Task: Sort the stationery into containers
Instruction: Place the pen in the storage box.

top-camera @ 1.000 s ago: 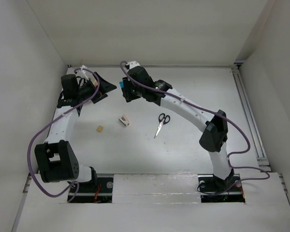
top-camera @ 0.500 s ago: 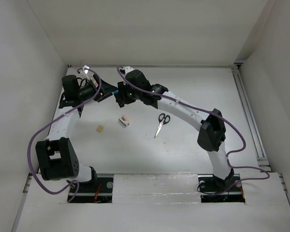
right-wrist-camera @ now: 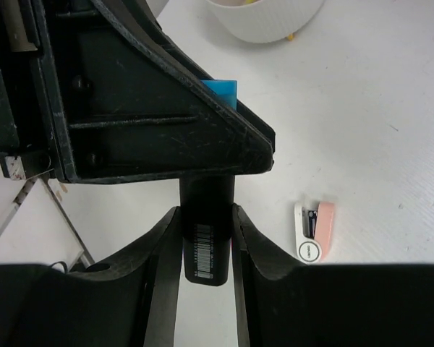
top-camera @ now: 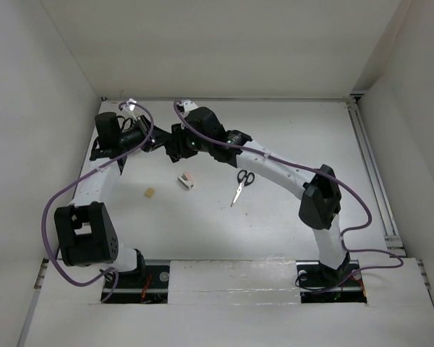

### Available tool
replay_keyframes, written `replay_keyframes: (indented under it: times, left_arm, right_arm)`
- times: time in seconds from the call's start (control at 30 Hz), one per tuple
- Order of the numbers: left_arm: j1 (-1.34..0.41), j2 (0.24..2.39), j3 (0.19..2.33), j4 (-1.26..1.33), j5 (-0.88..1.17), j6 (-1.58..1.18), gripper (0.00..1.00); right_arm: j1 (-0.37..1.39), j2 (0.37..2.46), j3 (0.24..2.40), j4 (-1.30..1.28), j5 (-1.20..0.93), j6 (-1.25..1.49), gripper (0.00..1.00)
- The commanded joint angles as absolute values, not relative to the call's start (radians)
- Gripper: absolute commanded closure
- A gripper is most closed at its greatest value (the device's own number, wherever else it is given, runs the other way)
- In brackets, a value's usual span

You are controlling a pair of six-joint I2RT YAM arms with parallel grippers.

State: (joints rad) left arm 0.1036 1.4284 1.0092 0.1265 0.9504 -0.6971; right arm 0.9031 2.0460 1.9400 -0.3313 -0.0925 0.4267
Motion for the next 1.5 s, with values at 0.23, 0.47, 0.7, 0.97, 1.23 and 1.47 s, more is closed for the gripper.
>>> replay_keyframes:
  times: [0.23,0.47,0.7,0.97,1.23,1.47]
  left_arm:
    - [0.104,1.381,1.109,-0.014,0.645,-0.539,1.00]
    - [0.104,1.419,1.294,-0.057,0.113,-0.462,1.00]
    - [0.150,1.604,1.437,0.109,-0.199,-0.399,1.00]
    - [0.166,1.703,1.456,0.219,-0.322,-0.347,1.00]
    - [0.166,1.738,1.405,0.274,-0.426,-0.327,1.00]
    - [0.175,1.772,1.350,0.325,-0.439,-0.314,1.00]
  right_arm:
    - [0.907,1.910,1.817,-0.247,0.001,0.416,0.21]
    - [0.870,1.671,1.451,-0.212,0.121,0.407,0.15]
    - [0.879,1.441,1.184,-0.183,0.123,0.407,0.15]
    - [0.888,1.244,1.031,-0.183,0.131,0.396,0.14]
    - [0.888,1.212,1.003,-0.164,0.087,0.396,0.14]
    - [0.888,1.256,0.994,-0.146,0.052,0.396,0.14]
